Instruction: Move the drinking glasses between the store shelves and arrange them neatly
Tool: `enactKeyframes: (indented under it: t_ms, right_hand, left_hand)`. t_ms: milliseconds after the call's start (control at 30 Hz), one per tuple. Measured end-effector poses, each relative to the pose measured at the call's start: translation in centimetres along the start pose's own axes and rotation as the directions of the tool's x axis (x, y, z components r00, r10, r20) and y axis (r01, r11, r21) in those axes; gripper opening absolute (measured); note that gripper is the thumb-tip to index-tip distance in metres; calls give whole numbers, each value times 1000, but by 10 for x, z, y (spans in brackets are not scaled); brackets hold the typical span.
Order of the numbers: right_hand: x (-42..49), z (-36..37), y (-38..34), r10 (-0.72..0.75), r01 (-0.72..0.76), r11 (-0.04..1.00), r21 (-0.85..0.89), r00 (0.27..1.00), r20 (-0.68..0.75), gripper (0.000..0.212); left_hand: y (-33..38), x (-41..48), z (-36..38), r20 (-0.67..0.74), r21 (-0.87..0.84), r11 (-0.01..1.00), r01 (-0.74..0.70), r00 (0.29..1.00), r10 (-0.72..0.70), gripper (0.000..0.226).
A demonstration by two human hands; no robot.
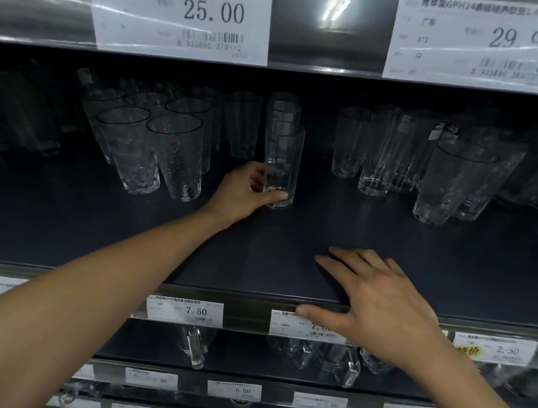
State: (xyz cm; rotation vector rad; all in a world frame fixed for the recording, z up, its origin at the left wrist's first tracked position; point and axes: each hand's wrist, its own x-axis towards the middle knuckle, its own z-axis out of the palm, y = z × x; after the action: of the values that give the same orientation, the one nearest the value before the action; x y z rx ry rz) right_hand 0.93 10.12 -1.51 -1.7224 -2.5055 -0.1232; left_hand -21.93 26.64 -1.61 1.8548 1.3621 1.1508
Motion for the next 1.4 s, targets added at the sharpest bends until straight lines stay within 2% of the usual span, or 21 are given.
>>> enactKeyframes:
  t_ms: [233, 567, 1400]
  right_hand:
    - [-2, 1, -2, 8, -8, 1000, 15, 1000, -29, 98]
    - [-2, 4, -2, 14, -13, 1000, 11, 999, -45, 95]
    - [-1, 8, 0, -6, 5, 1000, -10, 995, -99, 94]
  left_hand:
    - [-3, 8, 2, -67, 0, 1000, 18, 998, -18, 53]
    - [-6, 13, 3, -58, -7, 1000, 25, 998, -26, 46]
    - [-15, 23, 6, -63, -85, 994, 65, 996, -71, 48]
